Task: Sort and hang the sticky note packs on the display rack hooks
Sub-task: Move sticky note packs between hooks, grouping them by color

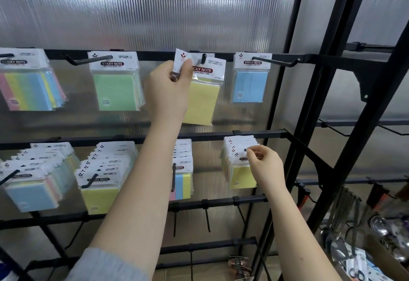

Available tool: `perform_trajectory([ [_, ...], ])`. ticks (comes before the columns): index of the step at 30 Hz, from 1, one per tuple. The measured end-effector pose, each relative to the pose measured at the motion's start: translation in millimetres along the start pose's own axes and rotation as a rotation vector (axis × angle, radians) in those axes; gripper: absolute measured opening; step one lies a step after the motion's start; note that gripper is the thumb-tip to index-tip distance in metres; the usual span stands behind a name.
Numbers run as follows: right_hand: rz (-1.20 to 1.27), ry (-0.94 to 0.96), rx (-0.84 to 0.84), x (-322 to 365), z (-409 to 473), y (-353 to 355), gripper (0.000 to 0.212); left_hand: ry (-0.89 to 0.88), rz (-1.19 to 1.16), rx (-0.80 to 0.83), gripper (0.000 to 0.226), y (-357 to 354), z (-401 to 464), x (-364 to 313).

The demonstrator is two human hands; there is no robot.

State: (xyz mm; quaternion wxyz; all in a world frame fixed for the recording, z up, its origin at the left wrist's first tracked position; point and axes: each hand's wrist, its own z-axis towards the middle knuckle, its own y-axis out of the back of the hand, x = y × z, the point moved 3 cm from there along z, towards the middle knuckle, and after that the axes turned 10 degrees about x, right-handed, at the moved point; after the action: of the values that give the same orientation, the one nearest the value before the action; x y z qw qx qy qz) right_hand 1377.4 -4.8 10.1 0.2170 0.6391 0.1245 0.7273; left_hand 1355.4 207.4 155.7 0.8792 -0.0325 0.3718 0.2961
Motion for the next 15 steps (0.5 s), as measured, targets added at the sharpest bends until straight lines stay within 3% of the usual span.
perform_trajectory([
  [6,-0.002,-0.004,0.005,-1,1,0,0.018,0.099,0.073,0.105,0.038,-6,24,17],
  [15,-0.024,-0.002,0.014,1,11,1,0.016,0.109,0.268,0.071,0.026,-19,54,23],
])
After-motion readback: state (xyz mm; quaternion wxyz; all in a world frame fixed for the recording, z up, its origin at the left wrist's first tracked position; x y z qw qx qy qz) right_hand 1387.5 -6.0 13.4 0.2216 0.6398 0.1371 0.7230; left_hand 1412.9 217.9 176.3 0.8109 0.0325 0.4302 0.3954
